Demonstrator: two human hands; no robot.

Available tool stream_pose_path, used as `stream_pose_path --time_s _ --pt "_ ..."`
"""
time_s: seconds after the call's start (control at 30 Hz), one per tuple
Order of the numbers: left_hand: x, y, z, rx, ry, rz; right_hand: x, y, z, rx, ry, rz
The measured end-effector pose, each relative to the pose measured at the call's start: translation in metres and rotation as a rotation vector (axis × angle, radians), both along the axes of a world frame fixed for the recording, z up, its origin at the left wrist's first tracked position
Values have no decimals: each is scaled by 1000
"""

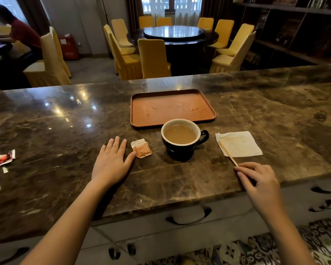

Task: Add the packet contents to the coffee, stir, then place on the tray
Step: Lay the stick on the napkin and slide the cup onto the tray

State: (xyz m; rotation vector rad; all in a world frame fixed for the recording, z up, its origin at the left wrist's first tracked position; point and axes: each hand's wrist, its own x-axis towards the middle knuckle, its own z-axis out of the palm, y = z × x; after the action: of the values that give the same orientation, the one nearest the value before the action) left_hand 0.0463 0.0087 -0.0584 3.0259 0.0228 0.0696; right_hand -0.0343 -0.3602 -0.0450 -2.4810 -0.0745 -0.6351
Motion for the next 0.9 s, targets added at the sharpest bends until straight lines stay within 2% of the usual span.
stream_pose_path --time_s 0.13,0.57,0.7,0.77,0.9 --pt "0 1 0 4 -5 -1 3 -2 9 11 78 29" --pt "-1 -1 2 5 -10 -10 8 20 25 -4 136 -36" --pt "0 -1 2 10 5 -9 41 34 48 -23 102 125" --pt "0 -1 2 11 10 -8 67 43 57 -13 178 207" --pt "-1 -1 3 12 9 -6 109 51 61 89 488 295"
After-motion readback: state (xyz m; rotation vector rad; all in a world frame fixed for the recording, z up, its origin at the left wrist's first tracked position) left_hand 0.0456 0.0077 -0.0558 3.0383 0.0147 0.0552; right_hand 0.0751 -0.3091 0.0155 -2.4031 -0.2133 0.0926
